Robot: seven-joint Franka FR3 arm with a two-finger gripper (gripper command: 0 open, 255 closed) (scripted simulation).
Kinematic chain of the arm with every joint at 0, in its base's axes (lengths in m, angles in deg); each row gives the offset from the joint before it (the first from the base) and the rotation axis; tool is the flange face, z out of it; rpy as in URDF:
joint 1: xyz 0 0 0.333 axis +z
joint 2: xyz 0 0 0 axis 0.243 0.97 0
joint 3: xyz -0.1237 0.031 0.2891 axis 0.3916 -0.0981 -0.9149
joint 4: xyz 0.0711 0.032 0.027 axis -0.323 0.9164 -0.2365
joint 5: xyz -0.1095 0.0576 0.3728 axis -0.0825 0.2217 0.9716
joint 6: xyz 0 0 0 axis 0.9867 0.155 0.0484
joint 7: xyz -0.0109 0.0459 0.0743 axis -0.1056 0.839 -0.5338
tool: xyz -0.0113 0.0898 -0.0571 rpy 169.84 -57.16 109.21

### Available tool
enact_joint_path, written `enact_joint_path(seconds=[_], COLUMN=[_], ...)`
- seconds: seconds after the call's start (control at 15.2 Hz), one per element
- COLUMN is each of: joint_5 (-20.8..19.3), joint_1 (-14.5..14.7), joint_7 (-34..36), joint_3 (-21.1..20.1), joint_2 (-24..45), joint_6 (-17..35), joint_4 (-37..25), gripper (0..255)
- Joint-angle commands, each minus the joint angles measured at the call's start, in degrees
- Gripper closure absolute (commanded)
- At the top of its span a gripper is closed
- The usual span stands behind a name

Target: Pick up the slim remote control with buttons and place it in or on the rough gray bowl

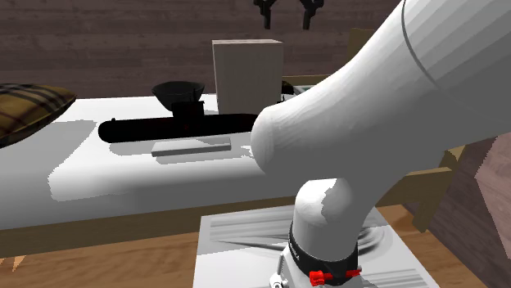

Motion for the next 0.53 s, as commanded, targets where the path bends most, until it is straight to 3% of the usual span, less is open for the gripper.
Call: enact_joint_path(seconds=[0.0, 0.46], joint_5=[0.0, 1.0], joint_1=[0.0, 7.3], joint_7=[0.0, -10.7], joint_3=[0.0, -2.3], joint_2=[0.0, 5.1], joint_6=[0.0, 11.0], joint_4=[0.0, 6.1], gripper=[0, 0])
